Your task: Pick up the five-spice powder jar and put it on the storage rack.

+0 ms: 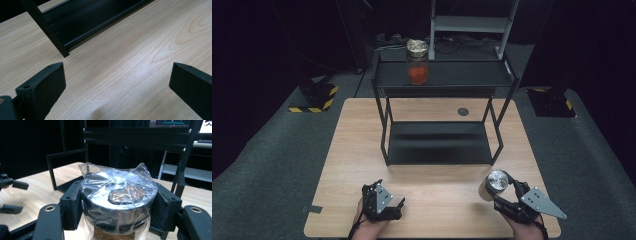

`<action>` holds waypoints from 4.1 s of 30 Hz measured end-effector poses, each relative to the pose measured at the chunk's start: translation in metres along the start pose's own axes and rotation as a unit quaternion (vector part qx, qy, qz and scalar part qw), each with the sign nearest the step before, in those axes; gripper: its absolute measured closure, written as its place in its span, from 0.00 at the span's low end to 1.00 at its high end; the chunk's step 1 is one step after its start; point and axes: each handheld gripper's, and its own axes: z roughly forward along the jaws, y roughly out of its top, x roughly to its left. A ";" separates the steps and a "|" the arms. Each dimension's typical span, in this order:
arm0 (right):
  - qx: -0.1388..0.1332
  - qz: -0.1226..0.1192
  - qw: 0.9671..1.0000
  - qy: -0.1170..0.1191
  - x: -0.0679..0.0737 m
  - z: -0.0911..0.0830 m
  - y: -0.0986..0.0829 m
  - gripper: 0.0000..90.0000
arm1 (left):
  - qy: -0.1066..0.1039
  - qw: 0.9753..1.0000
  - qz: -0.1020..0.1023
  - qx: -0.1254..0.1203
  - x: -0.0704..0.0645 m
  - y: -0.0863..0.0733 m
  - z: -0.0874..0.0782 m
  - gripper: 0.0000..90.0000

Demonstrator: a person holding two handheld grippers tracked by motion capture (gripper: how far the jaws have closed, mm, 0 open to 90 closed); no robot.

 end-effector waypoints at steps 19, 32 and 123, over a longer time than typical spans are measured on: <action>-0.012 -0.003 1.000 0.005 0.002 0.017 0.038 0.38 | -0.005 1.000 0.008 -0.002 0.000 0.000 0.000 0.01; -0.021 -0.006 1.000 0.016 0.002 0.028 0.061 0.38 | -0.008 1.000 0.010 -0.003 0.001 -0.001 -0.001 0.01; -0.099 -0.043 0.994 -0.034 -0.006 0.119 0.205 0.38 | -0.027 0.999 0.003 -0.016 0.009 -0.006 -0.002 0.01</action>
